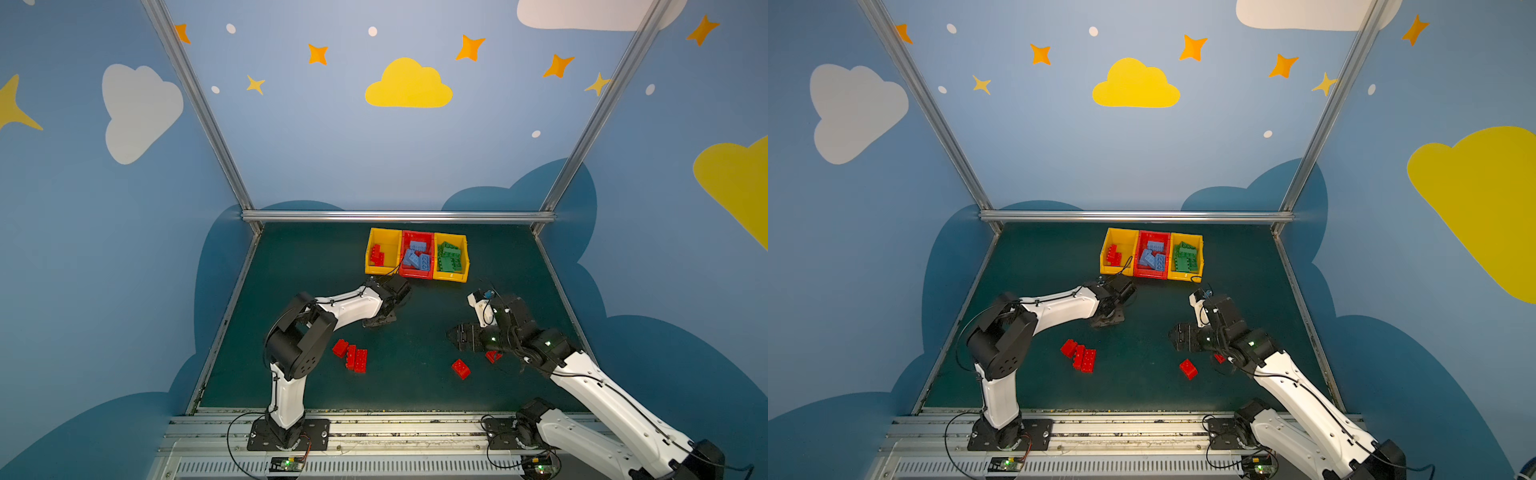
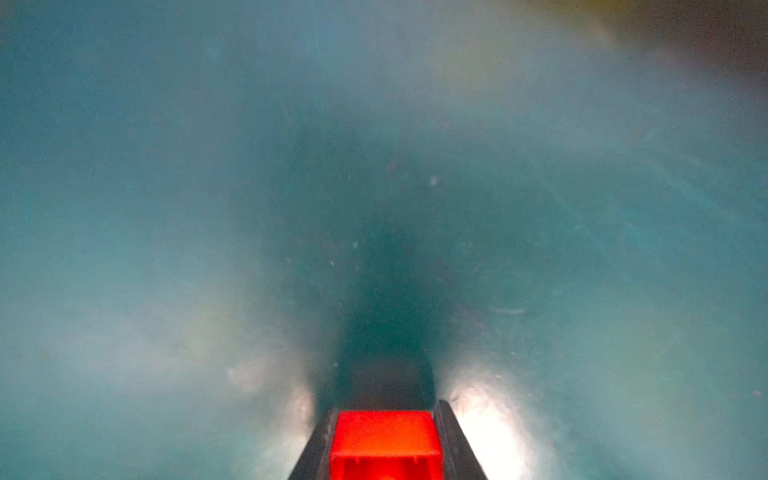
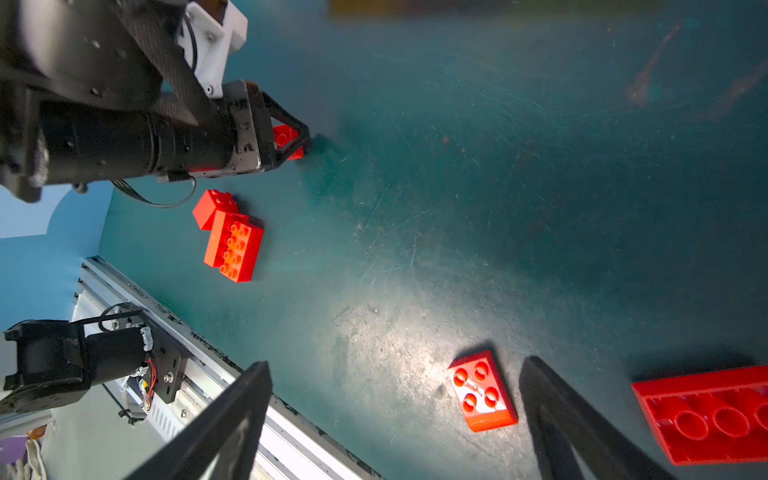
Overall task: Sort the legos into containers by color
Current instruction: 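Carry the red brick with the left gripper into the yellow bin and release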
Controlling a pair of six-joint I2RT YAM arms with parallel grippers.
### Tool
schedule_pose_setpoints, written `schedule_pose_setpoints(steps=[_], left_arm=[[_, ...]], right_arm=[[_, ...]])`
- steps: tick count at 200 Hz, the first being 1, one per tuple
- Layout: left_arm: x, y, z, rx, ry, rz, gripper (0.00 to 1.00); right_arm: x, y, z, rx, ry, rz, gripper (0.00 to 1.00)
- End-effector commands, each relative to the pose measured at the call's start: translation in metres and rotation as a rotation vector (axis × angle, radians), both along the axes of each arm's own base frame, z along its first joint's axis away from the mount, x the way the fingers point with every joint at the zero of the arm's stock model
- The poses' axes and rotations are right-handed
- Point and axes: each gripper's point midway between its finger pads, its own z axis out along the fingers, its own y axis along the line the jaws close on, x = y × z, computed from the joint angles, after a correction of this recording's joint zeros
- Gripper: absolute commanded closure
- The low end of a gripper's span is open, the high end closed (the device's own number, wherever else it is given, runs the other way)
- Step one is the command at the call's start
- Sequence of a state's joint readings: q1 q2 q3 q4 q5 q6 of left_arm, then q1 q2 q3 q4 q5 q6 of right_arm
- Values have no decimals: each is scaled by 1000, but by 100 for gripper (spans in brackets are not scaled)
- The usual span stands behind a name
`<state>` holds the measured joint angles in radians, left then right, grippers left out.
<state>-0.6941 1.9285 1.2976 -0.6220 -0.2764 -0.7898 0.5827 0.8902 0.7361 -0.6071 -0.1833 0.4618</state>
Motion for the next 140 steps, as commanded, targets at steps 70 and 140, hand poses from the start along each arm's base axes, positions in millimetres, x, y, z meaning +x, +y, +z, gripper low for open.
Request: schedule_pose_setpoints(steps=[70, 140], left_arm=[[169, -4, 98, 1, -197, -61, 76], [251, -24, 88, -80, -316, -99, 62]], right_arm=[[36, 4, 18, 33, -1, -28, 9], [66, 4, 14, 2, 42, -68, 9]])
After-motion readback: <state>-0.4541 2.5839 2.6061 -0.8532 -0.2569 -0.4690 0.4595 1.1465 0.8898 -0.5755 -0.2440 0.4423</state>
